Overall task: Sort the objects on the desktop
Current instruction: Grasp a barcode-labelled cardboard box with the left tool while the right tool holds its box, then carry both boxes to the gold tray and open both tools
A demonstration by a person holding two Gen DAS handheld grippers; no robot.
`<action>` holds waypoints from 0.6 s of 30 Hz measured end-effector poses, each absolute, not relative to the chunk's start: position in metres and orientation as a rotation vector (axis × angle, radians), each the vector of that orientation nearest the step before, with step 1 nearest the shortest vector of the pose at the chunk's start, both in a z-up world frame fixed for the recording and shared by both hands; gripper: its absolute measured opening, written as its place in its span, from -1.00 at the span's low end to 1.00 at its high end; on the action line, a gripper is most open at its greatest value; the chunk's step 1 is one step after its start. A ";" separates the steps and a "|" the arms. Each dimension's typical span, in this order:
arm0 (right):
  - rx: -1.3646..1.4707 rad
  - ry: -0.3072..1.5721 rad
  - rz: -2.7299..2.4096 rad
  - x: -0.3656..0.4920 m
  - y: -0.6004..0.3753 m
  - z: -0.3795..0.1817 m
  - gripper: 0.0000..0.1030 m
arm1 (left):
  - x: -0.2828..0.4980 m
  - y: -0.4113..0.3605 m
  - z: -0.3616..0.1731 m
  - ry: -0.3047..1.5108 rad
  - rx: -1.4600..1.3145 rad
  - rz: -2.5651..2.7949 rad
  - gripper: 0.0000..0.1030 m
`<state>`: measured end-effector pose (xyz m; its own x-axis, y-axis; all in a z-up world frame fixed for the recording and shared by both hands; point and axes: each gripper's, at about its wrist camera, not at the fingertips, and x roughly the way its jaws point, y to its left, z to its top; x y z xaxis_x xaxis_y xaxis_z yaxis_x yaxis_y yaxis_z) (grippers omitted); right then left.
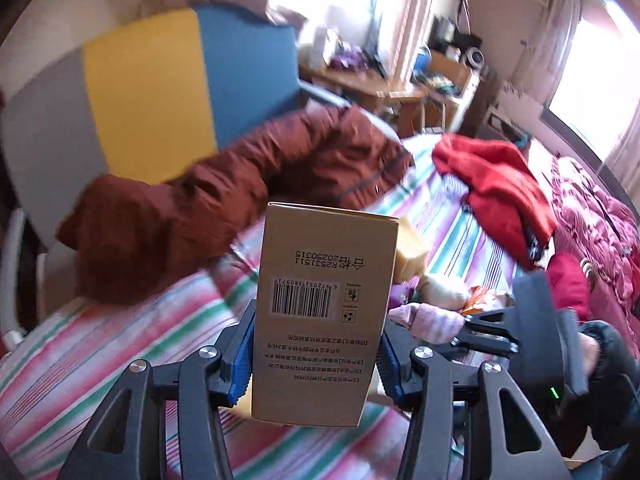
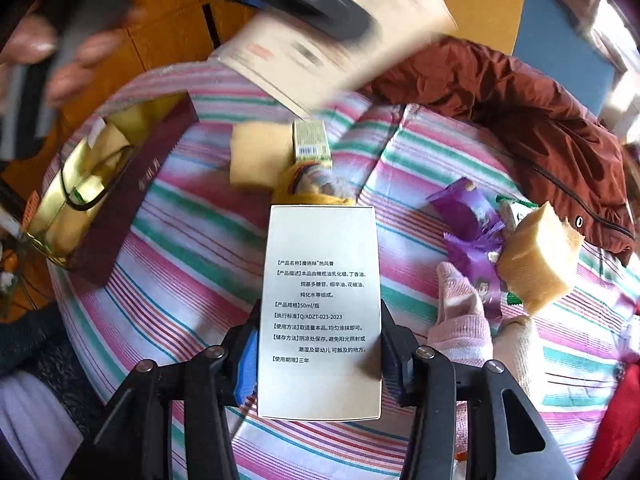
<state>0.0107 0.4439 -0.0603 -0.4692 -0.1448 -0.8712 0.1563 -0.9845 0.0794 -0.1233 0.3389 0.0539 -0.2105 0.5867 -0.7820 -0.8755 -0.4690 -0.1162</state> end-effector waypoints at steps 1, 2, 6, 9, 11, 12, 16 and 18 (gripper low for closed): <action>1.487 -0.005 -2.559 0.012 0.445 -0.056 -0.03 | -0.119 0.328 0.065 0.431 -0.966 1.868 0.00; 1.470 -0.019 -2.565 0.012 0.445 -0.054 -0.03 | -0.115 0.314 0.078 0.422 -0.956 1.894 0.00; 1.407 -0.061 -2.595 0.012 0.443 -0.046 -0.03 | -0.100 0.254 0.118 0.379 -0.942 2.006 0.01; 1.368 -0.073 -2.615 0.017 0.441 -0.036 -0.03 | -0.095 0.204 0.137 0.325 -0.970 2.103 0.01; 1.356 -0.073 -2.630 0.018 0.439 -0.035 -0.03 | -0.092 0.166 0.143 0.282 -0.996 2.178 0.01; 1.356 -0.073 -2.636 0.018 0.439 -0.034 -0.03 | -0.090 0.147 0.142 0.254 -1.020 2.212 0.01; 1.369 -0.085 -2.658 0.016 0.434 -0.035 -0.03 | -0.079 0.072 0.131 0.155 -1.102 2.332 0.01; 1.372 -0.082 -2.666 0.016 0.428 -0.033 -0.03 | -0.075 0.038 0.116 0.081 -1.161 2.363 0.01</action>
<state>0.0156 0.4280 -0.0334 -0.5738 -0.1507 -0.8050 0.1011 -0.9884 0.1129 -0.0748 0.0379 0.1159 -0.5095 0.4106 -0.7561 -0.4615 -0.8721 -0.1626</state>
